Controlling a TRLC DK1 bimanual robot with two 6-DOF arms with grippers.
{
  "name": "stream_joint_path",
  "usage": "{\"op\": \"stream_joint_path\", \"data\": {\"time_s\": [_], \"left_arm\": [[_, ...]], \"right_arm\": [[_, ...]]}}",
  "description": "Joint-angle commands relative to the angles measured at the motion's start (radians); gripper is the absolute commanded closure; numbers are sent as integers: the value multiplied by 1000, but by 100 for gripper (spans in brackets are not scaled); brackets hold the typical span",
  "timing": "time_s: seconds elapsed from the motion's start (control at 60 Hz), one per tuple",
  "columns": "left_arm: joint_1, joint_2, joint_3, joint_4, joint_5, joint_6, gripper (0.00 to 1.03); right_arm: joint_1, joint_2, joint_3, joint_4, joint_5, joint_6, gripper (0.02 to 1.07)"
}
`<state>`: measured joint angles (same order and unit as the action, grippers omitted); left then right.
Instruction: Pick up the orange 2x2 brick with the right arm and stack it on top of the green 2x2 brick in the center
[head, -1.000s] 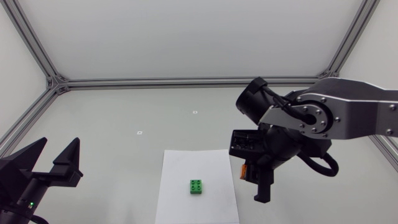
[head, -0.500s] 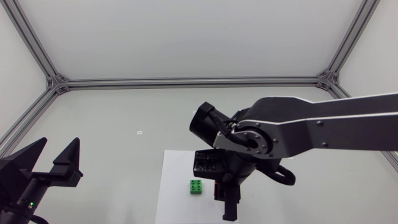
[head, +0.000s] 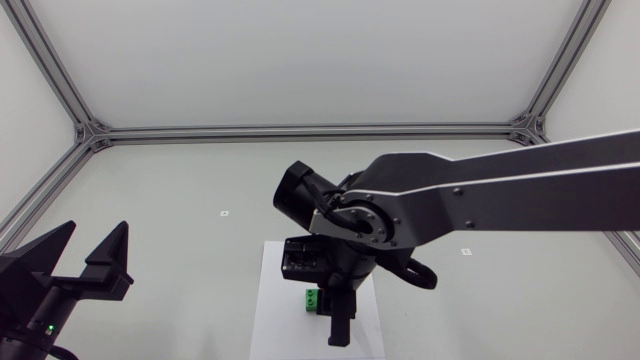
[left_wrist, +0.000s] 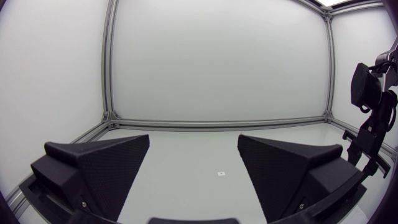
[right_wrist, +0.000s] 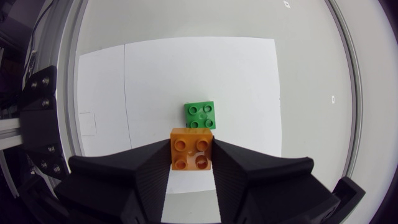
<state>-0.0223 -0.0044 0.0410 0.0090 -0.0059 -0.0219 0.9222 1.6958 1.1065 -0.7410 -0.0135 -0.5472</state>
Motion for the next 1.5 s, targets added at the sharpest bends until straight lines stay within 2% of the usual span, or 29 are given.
{"op": "stream_joint_path", "data": {"time_s": [0.0, 0.567, 1.483], "left_arm": [[5, -8, -41, -15, 4, 13, 4], [5, -8, -41, -15, 6, 13, 4], [5, -8, -41, -15, 4, 13, 4]], "right_arm": [[9, 31, 27, 8, -3, -17, 101], [9, 146, 101, 25, -3, -53, 101], [0, 212, 121, -8, 14, -86, 101]]}}
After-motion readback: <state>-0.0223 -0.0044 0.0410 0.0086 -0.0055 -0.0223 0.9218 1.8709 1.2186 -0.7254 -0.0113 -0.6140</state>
